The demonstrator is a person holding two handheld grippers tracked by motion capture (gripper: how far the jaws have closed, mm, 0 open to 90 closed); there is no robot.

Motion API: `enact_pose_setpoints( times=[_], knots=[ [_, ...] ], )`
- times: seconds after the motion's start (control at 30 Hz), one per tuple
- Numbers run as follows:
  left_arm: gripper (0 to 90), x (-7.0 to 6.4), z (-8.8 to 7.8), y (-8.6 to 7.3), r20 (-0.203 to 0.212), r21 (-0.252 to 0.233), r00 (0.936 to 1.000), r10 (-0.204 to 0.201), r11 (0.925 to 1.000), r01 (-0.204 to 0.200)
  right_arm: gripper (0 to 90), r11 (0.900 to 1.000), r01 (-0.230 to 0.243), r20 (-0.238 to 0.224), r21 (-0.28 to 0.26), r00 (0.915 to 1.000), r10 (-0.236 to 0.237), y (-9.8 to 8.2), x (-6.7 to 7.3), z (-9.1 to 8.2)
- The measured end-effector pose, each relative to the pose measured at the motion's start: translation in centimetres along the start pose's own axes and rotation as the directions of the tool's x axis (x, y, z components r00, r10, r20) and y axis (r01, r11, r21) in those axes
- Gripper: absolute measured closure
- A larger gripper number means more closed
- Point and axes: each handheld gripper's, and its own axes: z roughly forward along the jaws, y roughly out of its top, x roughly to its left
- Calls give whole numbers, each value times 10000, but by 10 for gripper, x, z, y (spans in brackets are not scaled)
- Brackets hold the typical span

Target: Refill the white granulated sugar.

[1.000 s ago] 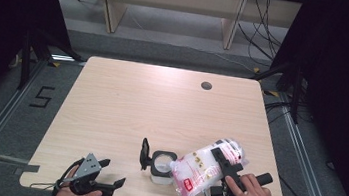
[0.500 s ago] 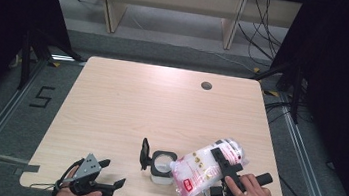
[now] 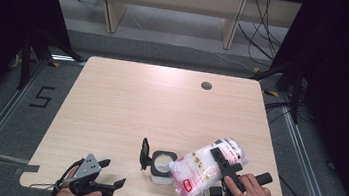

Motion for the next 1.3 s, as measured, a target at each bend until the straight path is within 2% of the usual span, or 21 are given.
enact_pose_setpoints(
  times=[0.03, 0.13, 0.23, 0.27, 0.3, 0.37, 0.4, 0.43, 0.6, 0.67, 0.7, 0.77, 0.83, 0.87, 0.97, 1.13, 1.17, 1.2, 1.23, 1.27, 1.3],
  knots=[
    [159, 0, 0, 0, -9, 4, 10000, 3, 10000, -3, 410, 9998, 192, 144, -110, 9997, -191, 0, -2, 0],
    [159, -1, 1, 1, -5, -132, 10000, -80, 9999, 80, 410, 9997, 216, 125, -93, 9997, -215, -1, -2, 0],
    [159, 0, 0, 0, -14, 38, 10000, 38, 10000, -37, 410, 9997, 240, 161, -49, 9996, -239, 0, -2, 0],
    [159, 1, 0, 1, -18, -14, 10000, -18, 10000, 18, 411, 9999, 153, 93, -17, 9998, -152, 0, -1, 0],
    [159, 0, 0, 1, -24, -48, 10000, -62, 10000, 62, 411, 9996, -210, -32, 169, 9998, 211, 0, 2, -2],
    [159, 0, -1, 0, -36, -22, 10000, 20, 10000, -21, 411, 9992, -343, -32, 197, 9994, 344, 1, 4, -1],
    [159, 0, -1, 0, -24, -4, 10000, -2, 10000, 2, 411, 9998, 182, -36, 34, 9998, -181, 2, 1, 0],
    [159, 1, -1, 0, -34, -62, 10000, -36, 10000, 36, 411, 9990, 453, 5, -34, 9990, -453, 1, -1, 1],
    [159, 2, 0, 0, 3, 58, 10000, 44, 10000, -44, 411, 9995, 294, -128, 114, 9995, -292, 2, 1, 1],
    [159, 1, 0, 0, -16, -46, 10000, -70, 10000, 70, 411, 9985, 530, -164, 118, 9985, -528, 2, 0, 1],
    [159, 0, 0, 1, -35, -155, 9998, -170, 9997, 169, 411, 9987, 505, -132, 50, 9986, -504, 2, 1, 1],
    [159, 1, -2, 0, -138, -9, 9999, -52, 10000, 52, 411, 9999, 144, -45, 80, 9999, -144, 2, 3, 1],
    [159, 2, -2, 0, -125, -28, 9999, -70, 10000, 70, 411, 9998, 28, -126, 214, 9999, -25, 2, 4, 1],
    [159, 2, -1, 1, -111, -41, 9999, -58, 10000, 57, 411, 9997, 256, -74, 42, 9996, -256, 2, 2, 1],
    [159, 0, -1, 0, -79, -72, 9999, -104, 9999, 104, 411, 9997, -115, -196, 223, 9997, 119, 1, 5, 0],
    [159, 1, 0, 0, -83, -85, 9999, -99, 9999, 99, 411, 9999, -48, -126, 162, 9999, 50, 1, 4, 0],
    [159, 1, 0, -1, -79, -95, 9999, -136, 9999, 135, 411, 9993, 369, -168, 56, 9992, -368, 2, 1, 1],
    [159, 3, 0, 0, -62, 6, 9999, 155, 9999, -155, 411, 9996, 245, -192, 159, 9995, -242, 3, 2, 0],
    [159, 2, 0, 0, -35, 17, 9999, 99, 9999, -99, 411, 9997, -115, -125, 236, 9999, 118, 3, 5, -1],
    [159, 1, 0, 0, -66, -32, 10000, -46, 10000, 46, 411, 9998, 143, -156, 141, 9998, -140, 2, 4, 0],
    [159, 1, 0, 1, -77, -61, 10000, -28, 10000, 28, 411, 9999, 143, -185, 67, 9997, -142, 2, 3, 0]
  ],
)
